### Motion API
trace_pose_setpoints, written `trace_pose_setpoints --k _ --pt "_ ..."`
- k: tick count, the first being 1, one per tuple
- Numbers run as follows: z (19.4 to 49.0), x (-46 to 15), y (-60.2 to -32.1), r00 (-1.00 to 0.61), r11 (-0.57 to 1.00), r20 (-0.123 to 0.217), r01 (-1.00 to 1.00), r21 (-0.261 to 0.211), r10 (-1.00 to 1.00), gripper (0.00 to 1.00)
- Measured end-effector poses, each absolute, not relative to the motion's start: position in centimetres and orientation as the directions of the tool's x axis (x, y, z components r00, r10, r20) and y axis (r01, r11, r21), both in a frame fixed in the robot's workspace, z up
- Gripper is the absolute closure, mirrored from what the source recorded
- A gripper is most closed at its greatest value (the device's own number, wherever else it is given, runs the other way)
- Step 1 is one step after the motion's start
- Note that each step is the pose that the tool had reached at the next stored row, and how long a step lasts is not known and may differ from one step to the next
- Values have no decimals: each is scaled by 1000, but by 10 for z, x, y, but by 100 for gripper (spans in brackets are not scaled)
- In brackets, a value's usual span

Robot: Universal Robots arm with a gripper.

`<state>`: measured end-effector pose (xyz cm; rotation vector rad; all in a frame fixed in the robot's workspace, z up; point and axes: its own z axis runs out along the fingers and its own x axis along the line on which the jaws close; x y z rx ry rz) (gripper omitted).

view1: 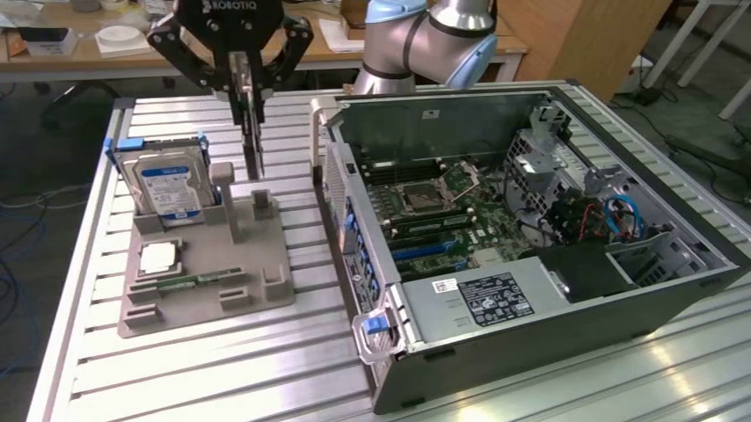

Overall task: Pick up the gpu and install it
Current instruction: 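Pick up the gpu and move the gpu toward the slot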

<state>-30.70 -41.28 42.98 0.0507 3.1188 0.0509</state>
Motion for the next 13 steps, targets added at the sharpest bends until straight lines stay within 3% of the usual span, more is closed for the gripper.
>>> trace_pose_setpoints --k 13 --pt "434 -275 -413 -999 999 -17 32 33 33 74"
